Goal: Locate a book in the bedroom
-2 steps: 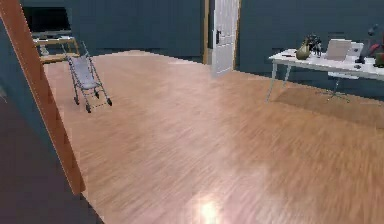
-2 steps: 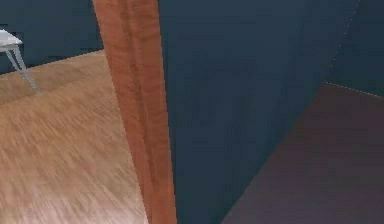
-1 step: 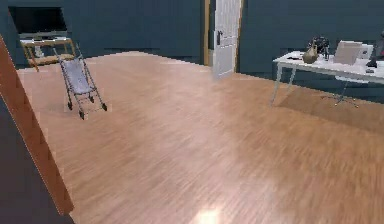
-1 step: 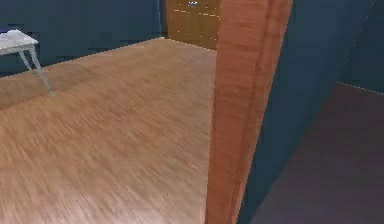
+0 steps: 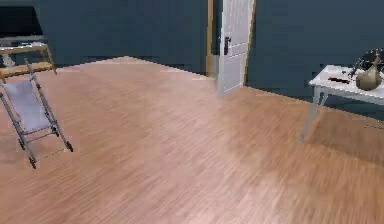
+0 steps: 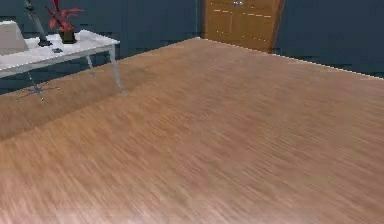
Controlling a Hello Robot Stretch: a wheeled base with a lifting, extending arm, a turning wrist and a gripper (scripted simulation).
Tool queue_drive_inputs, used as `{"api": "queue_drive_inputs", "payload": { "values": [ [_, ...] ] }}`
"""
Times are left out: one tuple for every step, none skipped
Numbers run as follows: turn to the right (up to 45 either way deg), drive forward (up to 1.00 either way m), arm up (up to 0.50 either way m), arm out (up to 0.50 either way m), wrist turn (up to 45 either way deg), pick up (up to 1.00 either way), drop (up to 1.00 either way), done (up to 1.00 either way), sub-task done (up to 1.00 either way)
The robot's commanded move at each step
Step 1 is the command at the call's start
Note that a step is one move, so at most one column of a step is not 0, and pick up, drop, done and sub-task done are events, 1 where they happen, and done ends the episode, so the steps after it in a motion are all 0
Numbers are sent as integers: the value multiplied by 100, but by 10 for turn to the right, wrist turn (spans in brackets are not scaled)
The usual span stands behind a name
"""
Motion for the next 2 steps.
{"api": "queue_drive_inputs", "payload": {
  "values": [
    [0, 100, 0, 0, 0, 0, 0, 0, 0],
    [0, 100, 0, 0, 0, 0, 0, 0, 0]
  ]
}}
